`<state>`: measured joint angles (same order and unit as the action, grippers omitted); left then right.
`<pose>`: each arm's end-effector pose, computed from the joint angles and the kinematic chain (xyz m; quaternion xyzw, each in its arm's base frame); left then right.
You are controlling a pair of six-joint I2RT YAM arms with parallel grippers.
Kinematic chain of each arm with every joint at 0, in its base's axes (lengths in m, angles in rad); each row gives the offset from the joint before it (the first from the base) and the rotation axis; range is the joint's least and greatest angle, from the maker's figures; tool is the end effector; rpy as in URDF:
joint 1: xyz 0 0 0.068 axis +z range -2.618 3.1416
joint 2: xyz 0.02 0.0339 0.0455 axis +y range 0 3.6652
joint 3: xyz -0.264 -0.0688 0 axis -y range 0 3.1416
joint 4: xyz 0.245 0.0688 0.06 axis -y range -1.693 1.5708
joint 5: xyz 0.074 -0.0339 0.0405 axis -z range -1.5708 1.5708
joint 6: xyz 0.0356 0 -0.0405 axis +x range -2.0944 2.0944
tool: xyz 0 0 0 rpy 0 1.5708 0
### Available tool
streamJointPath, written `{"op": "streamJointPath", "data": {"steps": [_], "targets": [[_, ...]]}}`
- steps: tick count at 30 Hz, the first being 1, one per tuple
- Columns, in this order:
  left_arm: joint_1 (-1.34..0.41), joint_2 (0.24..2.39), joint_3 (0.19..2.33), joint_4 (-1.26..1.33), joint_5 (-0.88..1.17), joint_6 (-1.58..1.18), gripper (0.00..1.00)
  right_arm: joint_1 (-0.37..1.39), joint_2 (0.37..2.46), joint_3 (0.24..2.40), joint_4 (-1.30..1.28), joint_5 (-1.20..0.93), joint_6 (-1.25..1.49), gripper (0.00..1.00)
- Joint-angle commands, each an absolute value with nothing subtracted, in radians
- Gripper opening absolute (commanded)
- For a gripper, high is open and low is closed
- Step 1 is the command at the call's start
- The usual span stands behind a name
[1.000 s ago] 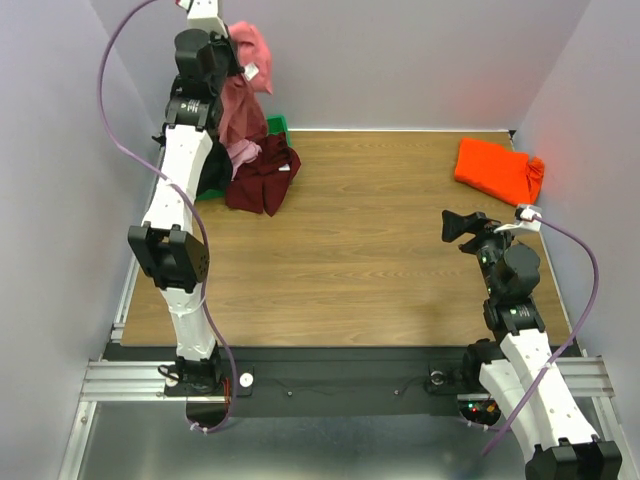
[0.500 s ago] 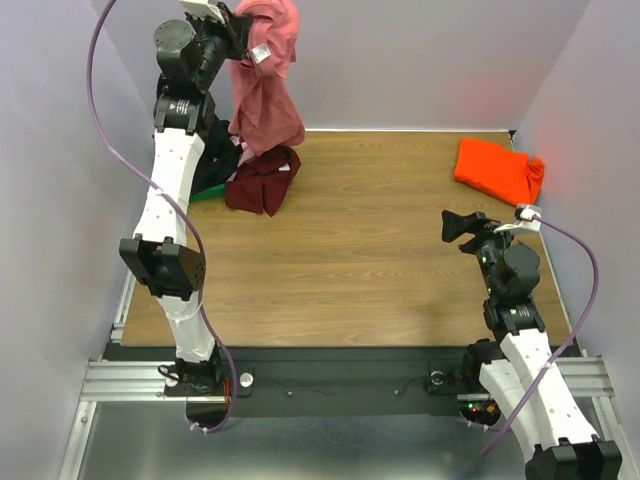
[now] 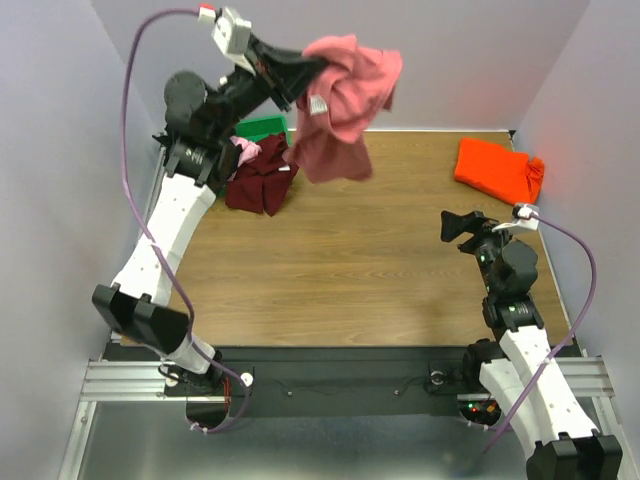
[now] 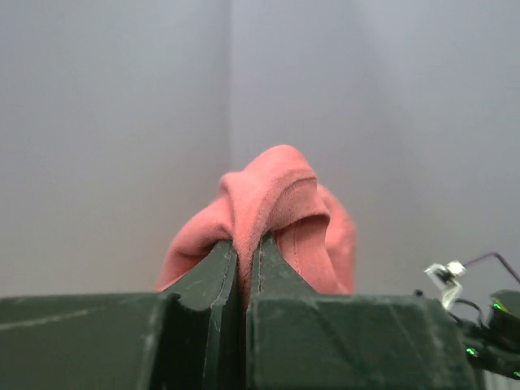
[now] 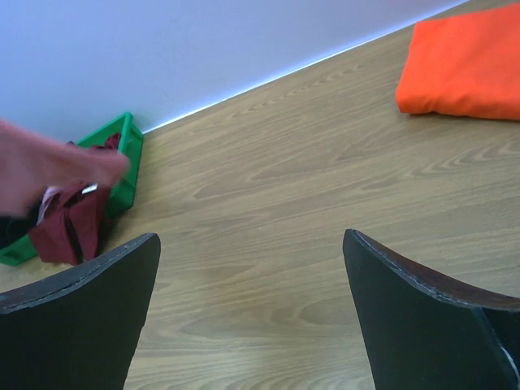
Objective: Fold and stack the t-shirts
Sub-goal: Move the tshirt to the center of the board
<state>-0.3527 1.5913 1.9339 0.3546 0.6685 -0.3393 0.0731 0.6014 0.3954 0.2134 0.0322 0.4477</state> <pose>0.2872 -0.1292 0.5817 0.2999 0.3976 -0.4208 0.7582 0.1636 0.0108 0.2723 0.1424 0.6899 0.1717 0.6886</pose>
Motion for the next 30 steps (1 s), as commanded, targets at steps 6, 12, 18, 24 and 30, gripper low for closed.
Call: {"op": "streamJointPath", "data": {"steps": [6, 12, 18, 24, 30], "targets": [[-0.348, 1.376, 1.154, 0.758, 0.328, -0.425, 0.80, 0.074, 0.584, 0.405, 0.245, 0.019, 0.445, 1.00], [-0.336, 1.371, 0.895, 0.600, -0.159, -0.308, 0.99, 0.074, 0.627, 0.420, 0.239, -0.075, 0.451, 1.00], [-0.376, 1.413, 0.752, 0.636, -0.181, -0.288, 0.99, 0.074, 0.728, 0.434, 0.238, -0.126, 0.452, 1.00], [-0.535, 1.580, 0.889, 0.640, -0.160, -0.230, 0.98, 0.098, 0.893, 0.457, 0.219, -0.138, 0.459, 0.99], [-0.675, 1.759, 1.083, 0.630, -0.094, -0.215, 0.98, 0.150, 0.931, 0.437, 0.192, -0.087, 0.457, 0.97]]}}
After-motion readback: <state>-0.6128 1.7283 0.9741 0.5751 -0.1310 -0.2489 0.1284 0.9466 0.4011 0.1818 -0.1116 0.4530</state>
